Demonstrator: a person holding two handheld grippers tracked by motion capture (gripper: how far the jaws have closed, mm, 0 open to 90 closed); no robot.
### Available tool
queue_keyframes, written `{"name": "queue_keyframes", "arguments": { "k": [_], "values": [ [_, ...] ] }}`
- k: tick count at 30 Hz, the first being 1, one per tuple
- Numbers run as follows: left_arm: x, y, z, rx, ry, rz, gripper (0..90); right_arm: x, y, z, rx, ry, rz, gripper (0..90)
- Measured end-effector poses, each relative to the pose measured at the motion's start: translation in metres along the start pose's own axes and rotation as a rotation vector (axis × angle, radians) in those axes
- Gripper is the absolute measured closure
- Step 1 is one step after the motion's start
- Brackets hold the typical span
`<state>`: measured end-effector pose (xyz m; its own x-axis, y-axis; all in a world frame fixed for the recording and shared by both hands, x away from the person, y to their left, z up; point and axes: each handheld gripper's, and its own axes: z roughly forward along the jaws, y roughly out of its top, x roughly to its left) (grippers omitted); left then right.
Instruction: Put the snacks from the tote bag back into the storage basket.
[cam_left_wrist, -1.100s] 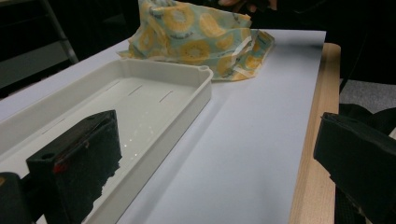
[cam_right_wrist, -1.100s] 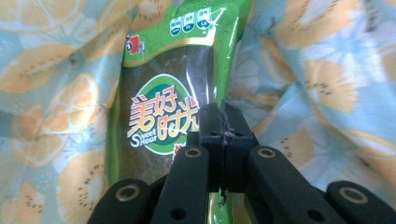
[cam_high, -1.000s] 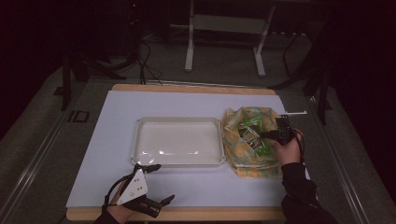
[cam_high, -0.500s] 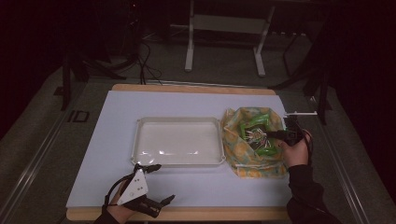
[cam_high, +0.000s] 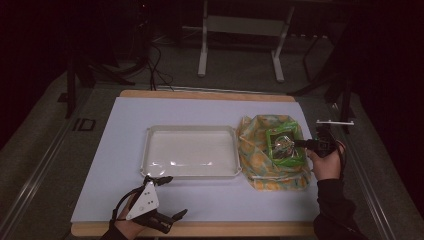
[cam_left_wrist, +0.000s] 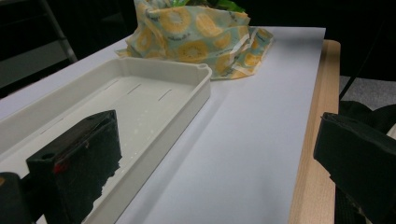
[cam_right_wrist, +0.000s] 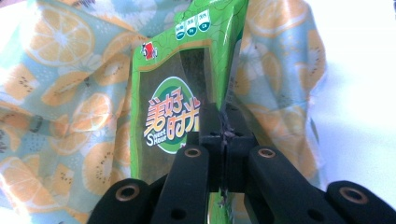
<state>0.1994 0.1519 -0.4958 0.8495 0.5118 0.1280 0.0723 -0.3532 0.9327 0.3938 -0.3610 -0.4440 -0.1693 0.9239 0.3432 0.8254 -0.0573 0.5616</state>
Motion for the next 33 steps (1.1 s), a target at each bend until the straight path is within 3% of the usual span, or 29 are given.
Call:
{"name": "queue_keyframes", "arguments": {
  "k": [15,23,33],
  "values": [
    [0.0,0.0,0.0,-0.001,0.0,0.0,1.3,-0.021,-0.003,-0.029,-0.072,0.024,0.061,89.0],
    [-0.001,0.0,0.0,-0.001,0.0,0.0,1.3,-0.026,-0.001,-0.048,-0.12,0.029,0.074,89.0],
    [-0.001,0.0,0.0,-0.001,0.002,0.0,1.3,-0.032,-0.003,-0.061,-0.142,0.036,0.097,89.0]
  ]
}}
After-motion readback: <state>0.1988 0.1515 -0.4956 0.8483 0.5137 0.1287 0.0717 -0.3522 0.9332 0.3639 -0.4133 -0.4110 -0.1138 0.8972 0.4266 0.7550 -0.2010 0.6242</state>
